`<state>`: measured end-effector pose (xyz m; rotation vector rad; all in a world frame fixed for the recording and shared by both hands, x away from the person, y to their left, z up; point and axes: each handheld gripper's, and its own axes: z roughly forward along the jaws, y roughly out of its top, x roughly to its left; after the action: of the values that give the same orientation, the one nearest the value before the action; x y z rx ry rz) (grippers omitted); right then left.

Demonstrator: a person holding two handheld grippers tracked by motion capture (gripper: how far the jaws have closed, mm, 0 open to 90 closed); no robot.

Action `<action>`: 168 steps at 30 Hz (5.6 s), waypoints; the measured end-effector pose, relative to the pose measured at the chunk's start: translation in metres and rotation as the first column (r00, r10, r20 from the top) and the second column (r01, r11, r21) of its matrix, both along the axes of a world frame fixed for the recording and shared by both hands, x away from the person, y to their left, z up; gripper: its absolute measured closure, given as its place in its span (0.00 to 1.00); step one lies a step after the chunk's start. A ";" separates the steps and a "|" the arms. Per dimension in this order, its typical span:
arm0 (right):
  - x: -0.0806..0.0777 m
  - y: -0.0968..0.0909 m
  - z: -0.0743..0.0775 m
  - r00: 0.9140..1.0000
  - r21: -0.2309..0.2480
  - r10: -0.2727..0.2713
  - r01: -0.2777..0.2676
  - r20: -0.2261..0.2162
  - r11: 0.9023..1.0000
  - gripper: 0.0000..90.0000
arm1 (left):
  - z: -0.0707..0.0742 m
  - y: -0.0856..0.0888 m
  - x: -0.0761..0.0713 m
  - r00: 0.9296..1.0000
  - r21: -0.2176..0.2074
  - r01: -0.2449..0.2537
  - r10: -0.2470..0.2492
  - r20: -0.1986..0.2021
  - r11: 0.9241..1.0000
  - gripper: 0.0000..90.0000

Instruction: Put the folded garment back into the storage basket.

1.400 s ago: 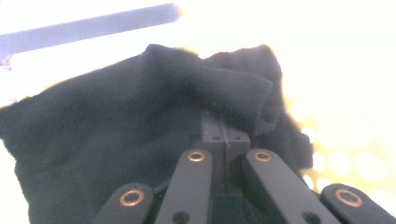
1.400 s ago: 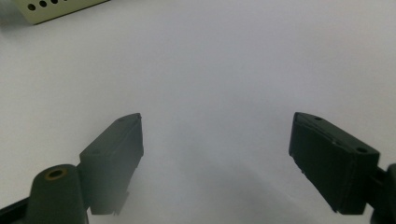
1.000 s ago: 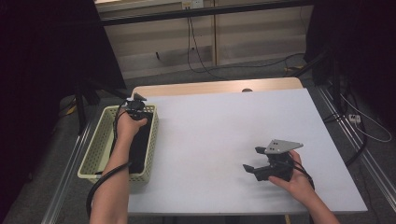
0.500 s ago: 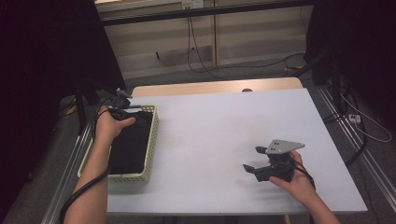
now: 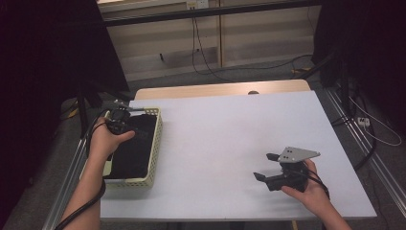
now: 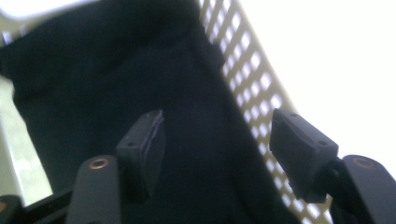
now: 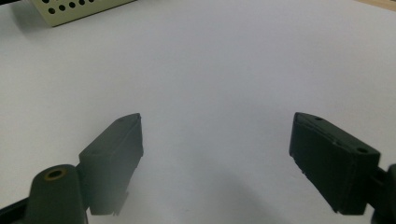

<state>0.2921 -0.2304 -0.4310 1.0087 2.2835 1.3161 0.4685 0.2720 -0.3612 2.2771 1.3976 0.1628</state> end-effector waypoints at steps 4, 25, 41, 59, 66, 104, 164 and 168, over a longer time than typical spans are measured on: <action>0.001 -0.001 0.000 1.000 0.002 -0.005 0.005 0.000 1.000 0.19 | -0.020 0.017 -0.006 0.999 -0.009 -0.026 0.025 -0.042 1.000 0.51; 0.002 -0.001 -0.002 1.000 -0.006 -0.009 0.009 0.001 1.000 0.19 | -0.057 0.043 -0.009 0.990 0.038 -0.064 0.068 -0.127 0.997 1.00; 0.004 -0.001 -0.004 1.000 -0.011 -0.015 0.015 -0.001 1.000 0.19 | -0.060 0.065 0.001 0.989 0.025 -0.128 0.129 -0.066 0.991 1.00; 0.004 -0.003 -0.007 1.000 0.000 -0.015 0.015 -0.015 1.000 0.18 | -0.015 0.028 -0.010 0.998 -0.052 -0.057 0.055 -0.037 0.997 0.61; 0.005 -0.005 -0.009 1.000 0.004 -0.024 0.024 -0.019 1.000 0.18 | 0.002 0.013 -0.018 1.000 -0.079 0.007 -0.007 0.007 0.997 0.51; 0.006 -0.011 -0.009 0.999 0.023 -0.035 0.036 -0.034 0.999 0.18 | 0.035 -0.074 -0.047 0.962 -0.114 0.262 -0.251 0.103 0.958 0.35; 0.004 -0.018 -0.007 0.998 0.013 -0.046 0.047 -0.039 0.999 0.18 | -0.031 -0.115 -0.090 0.922 -0.206 0.386 -0.370 0.115 0.899 0.23; 0.004 -0.018 -0.007 0.998 0.011 -0.044 0.044 -0.040 0.999 0.18 | -0.032 -0.112 -0.092 0.923 -0.211 0.385 -0.367 0.119 0.899 0.22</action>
<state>0.2957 -0.2482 -0.4378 1.0918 2.2717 1.3043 0.3763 0.1599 -0.3934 2.2657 0.8618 -0.0362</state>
